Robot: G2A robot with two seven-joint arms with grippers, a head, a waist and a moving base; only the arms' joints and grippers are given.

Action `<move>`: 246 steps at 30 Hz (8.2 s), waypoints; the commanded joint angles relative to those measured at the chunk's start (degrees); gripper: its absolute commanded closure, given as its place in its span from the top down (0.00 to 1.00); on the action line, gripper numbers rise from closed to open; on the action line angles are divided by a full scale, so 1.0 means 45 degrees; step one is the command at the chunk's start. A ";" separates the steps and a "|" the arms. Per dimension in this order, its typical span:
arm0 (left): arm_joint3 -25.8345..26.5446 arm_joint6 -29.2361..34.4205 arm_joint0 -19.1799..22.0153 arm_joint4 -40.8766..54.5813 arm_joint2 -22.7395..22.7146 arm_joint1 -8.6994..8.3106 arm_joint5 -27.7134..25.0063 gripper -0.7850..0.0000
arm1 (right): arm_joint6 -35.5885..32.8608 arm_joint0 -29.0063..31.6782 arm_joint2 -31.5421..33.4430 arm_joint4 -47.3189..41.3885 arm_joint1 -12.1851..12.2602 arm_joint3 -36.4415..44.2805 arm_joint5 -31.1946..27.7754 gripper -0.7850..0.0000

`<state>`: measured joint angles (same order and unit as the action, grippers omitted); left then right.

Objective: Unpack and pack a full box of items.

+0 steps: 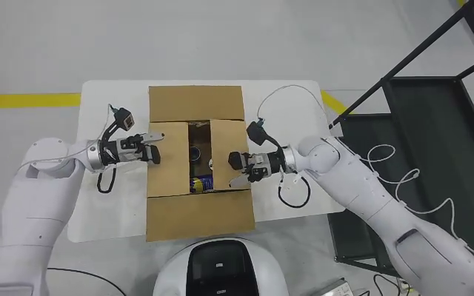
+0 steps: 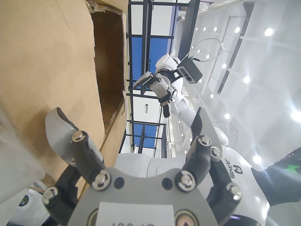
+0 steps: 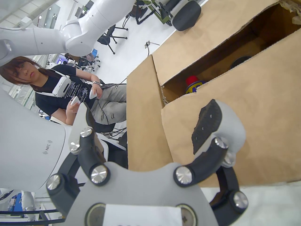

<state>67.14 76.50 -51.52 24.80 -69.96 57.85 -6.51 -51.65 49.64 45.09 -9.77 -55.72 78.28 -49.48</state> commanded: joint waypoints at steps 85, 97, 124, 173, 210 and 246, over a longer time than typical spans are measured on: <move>-1.0114 -0.6473 0.5674 0.1019 0.2806 0.2923 -0.5071 1.00 | -0.3944 0.4922 0.2141 -0.6284 0.0917 0.0303 0.8565 1.00; -1.1169 -0.4263 0.6245 0.2567 0.2380 0.3351 -0.4767 1.00 | -0.5191 0.4733 0.2202 -0.8114 0.0643 0.0205 0.8072 1.00; -0.7259 0.2031 0.4079 0.2481 0.0782 0.1783 -0.2697 1.00 | -0.2135 0.3829 0.2696 -0.7543 -0.0060 0.0401 0.5727 1.00; -0.1663 0.0509 -0.1685 0.2951 -0.2618 -0.0270 -0.1819 1.00 | 0.1472 0.1177 0.1928 -0.2700 -0.1156 -0.0066 0.8431 1.00; 0.2700 -0.5790 -0.6976 0.3322 -0.4066 -0.0258 -0.2579 1.00 | 0.1472 0.1177 0.1928 -0.2700 -0.1156 -0.0066 0.8431 1.00; 0.4029 -1.1544 -0.9666 0.3732 -0.3962 0.0273 -0.3309 1.00 | 0.1472 0.1177 0.1928 -0.2700 -0.1156 -0.0066 0.8431 1.00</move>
<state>85.55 26.58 -94.78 42.30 -88.35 58.86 -20.13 -45.03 54.94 53.76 -21.92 -60.92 77.98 -11.55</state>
